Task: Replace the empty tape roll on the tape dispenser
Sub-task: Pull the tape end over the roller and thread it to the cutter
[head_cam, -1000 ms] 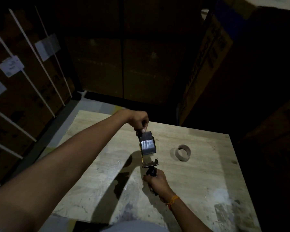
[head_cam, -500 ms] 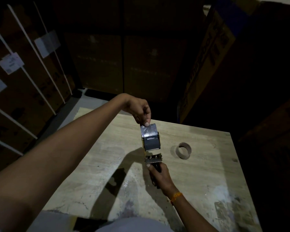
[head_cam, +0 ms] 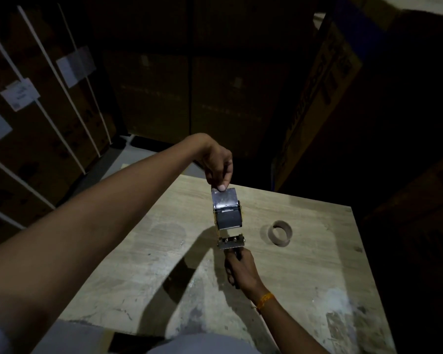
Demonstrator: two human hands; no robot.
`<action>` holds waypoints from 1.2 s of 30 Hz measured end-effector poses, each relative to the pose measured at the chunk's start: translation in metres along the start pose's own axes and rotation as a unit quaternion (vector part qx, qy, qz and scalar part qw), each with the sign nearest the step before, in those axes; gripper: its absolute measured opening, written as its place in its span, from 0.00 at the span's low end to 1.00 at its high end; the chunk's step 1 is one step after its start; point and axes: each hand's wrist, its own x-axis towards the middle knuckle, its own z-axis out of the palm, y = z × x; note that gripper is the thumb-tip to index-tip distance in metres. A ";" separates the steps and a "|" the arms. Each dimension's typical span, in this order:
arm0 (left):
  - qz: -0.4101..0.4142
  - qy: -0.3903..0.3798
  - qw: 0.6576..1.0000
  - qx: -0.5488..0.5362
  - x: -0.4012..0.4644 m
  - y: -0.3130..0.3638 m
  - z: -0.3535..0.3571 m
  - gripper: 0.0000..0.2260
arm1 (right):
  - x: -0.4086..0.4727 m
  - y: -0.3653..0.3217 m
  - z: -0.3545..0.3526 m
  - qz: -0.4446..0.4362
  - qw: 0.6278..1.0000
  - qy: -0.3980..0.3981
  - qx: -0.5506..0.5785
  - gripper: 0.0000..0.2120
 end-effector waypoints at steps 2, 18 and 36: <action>-0.005 -0.007 1.000 0.017 0.002 0.005 -0.002 0.10 | -0.001 -0.001 0.001 0.003 1.000 -0.001 0.013 0.21; 0.000 -0.044 0.999 0.006 0.016 0.001 0.003 0.06 | -0.006 -0.005 0.003 0.022 0.999 0.010 0.042 0.30; -0.028 0.152 0.987 -0.052 0.028 -0.056 0.017 0.11 | -0.011 -0.014 -0.001 0.025 0.997 -0.019 0.074 0.28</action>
